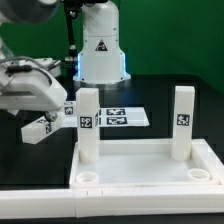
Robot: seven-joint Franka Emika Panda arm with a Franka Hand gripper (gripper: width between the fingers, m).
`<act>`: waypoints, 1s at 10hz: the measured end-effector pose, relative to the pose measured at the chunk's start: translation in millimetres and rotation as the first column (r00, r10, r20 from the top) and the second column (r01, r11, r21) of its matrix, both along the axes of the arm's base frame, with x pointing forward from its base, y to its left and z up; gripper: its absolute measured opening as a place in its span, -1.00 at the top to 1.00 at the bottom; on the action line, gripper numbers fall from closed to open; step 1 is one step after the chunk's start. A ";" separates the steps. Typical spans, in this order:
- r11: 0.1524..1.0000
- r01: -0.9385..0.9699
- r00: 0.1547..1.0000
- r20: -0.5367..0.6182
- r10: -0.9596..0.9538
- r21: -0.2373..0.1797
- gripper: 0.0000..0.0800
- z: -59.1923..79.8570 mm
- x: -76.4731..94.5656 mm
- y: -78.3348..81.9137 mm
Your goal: Assemble desk
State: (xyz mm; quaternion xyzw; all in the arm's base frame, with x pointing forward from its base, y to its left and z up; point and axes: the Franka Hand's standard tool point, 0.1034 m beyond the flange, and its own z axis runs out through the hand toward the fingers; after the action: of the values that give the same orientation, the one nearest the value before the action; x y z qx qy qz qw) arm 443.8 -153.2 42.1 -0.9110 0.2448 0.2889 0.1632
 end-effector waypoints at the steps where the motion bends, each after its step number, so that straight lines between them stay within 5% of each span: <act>1: 0.999 0.003 0.999 -0.053 -0.001 0.036 -0.62 -2.5 7.2 -3.1; 4: 0.984 0.029 0.961 -0.275 0.021 0.176 -0.62 -5.6 -3.4 1.4; 6: 0.971 0.047 0.927 -0.372 0.045 0.236 -0.62 -10.3 0.1 -10.0; 10: 0.968 0.050 0.920 -0.388 0.050 0.245 -0.62 -16.7 3.3 -11.8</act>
Offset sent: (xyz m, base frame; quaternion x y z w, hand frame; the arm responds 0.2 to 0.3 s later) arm 0.0000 0.0000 0.0000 0.0000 -0.1938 0.0000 0.9810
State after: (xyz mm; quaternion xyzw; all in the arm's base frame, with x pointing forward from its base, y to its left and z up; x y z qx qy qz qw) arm 447.1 -165.0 25.4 -0.8070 0.2341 0.4936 0.2244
